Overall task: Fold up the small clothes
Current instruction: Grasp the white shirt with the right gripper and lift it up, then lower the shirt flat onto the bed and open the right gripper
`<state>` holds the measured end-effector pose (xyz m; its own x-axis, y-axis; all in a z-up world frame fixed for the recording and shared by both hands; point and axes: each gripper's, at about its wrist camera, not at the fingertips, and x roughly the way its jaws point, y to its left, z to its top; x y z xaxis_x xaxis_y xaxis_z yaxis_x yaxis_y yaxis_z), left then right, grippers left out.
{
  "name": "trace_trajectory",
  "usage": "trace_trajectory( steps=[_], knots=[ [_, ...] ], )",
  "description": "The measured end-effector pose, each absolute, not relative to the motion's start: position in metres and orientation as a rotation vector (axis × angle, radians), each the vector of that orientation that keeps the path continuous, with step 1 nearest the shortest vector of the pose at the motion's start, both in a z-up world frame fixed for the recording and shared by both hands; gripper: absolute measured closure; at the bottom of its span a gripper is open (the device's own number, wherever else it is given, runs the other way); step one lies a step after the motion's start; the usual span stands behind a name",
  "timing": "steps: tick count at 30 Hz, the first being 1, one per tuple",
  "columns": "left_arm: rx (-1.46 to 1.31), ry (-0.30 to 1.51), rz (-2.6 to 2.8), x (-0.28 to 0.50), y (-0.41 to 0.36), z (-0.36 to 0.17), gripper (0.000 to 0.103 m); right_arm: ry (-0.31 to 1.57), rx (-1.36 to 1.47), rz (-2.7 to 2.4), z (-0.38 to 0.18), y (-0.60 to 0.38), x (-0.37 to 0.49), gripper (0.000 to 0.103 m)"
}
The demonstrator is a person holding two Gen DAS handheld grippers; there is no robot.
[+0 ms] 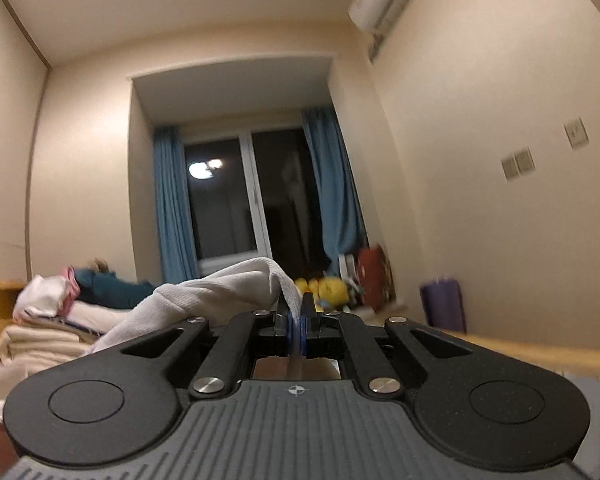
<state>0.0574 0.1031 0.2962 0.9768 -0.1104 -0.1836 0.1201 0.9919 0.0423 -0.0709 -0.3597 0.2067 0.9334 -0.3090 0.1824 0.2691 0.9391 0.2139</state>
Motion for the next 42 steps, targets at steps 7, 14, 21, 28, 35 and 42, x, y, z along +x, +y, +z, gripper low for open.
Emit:
trace_trajectory(
  steps=[7, 14, 21, 28, 35, 42],
  knots=[
    [0.082, 0.120, -0.098, 0.074, 0.097, 0.315, 0.099, -0.249, 0.149, -0.275, 0.237, -0.373, -0.010, 0.100],
    [0.097, 0.338, -0.019, 0.290, 0.068, 0.229, 0.099, -0.035, 0.099, -0.361, 0.185, -0.375, 0.215, 0.100],
    [-0.013, 0.757, 0.184, 0.475, 0.048, 0.043, 0.069, 0.465, 0.028, -0.457, 0.039, -0.383, 0.382, 0.057],
    [0.058, 0.724, 0.025, 0.407, 0.023, 0.018, 0.010, 0.614, 0.140, -0.343, -0.026, -0.442, 0.254, 0.055],
    [0.127, 0.734, -0.055, 0.252, 0.006, 0.017, 0.000, 0.664, 0.136, -0.148, -0.026, -0.384, 0.135, 0.028],
    [0.088, 0.817, -0.070, 0.193, -0.010, 0.001, 0.000, 0.918, -0.192, -0.177, -0.088, -0.321, 0.101, 0.021]
  ],
)
